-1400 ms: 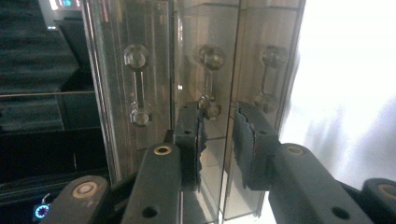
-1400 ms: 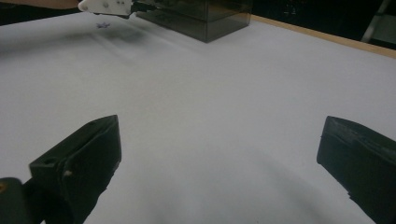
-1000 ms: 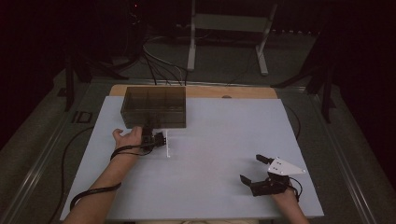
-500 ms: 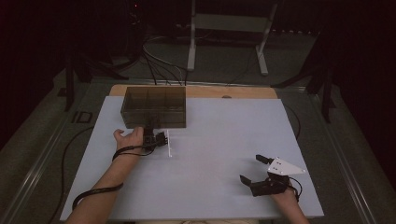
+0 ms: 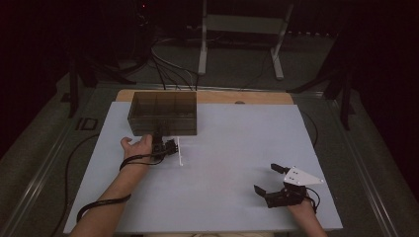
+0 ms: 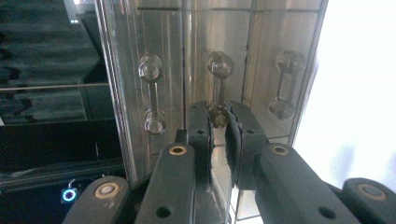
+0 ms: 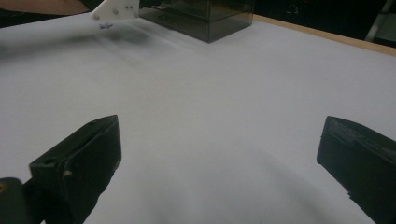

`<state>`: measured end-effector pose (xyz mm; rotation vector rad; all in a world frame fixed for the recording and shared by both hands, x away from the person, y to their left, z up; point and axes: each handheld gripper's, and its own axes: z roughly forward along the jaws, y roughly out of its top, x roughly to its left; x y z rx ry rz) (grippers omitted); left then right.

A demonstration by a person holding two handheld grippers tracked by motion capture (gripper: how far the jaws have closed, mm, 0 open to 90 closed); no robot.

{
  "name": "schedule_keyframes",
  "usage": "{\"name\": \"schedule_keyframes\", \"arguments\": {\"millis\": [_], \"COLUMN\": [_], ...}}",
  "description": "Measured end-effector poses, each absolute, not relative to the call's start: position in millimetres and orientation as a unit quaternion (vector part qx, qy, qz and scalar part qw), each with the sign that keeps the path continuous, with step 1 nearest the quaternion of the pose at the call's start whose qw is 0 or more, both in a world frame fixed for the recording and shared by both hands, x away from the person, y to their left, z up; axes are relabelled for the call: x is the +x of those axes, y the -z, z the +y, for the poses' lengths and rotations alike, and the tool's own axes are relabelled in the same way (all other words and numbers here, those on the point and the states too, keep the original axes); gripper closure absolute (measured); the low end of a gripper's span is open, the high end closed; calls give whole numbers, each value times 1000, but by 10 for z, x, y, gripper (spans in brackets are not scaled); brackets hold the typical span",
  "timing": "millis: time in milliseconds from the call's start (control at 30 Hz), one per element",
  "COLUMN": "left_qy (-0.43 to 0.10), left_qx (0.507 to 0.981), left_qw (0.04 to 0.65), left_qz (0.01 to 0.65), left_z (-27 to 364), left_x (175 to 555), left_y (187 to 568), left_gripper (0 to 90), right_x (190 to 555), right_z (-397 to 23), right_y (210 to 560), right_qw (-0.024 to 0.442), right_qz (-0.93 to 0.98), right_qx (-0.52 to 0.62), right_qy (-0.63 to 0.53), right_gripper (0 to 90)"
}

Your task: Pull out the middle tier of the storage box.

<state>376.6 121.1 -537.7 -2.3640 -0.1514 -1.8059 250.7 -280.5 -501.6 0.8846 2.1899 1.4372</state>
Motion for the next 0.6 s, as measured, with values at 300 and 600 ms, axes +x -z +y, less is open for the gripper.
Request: {"name": "schedule_keyframes", "arguments": {"millis": [300,600], "left_qy": [606,605], "left_qx": [-791,-792], "left_qw": [79,81], "left_qz": [-42,-32], "left_z": [1217,1219], "left_x": [3700,3599], "left_y": [5378,5397], "left_gripper": [813,811], "right_x": [2509,2510], "right_z": [-2800,-2796], "right_y": [5017,5016], "right_qw": [187,186], "right_qz": [779,779], "right_qx": [314,313], "right_qy": [-510,-510], "right_gripper": [0,0]}}
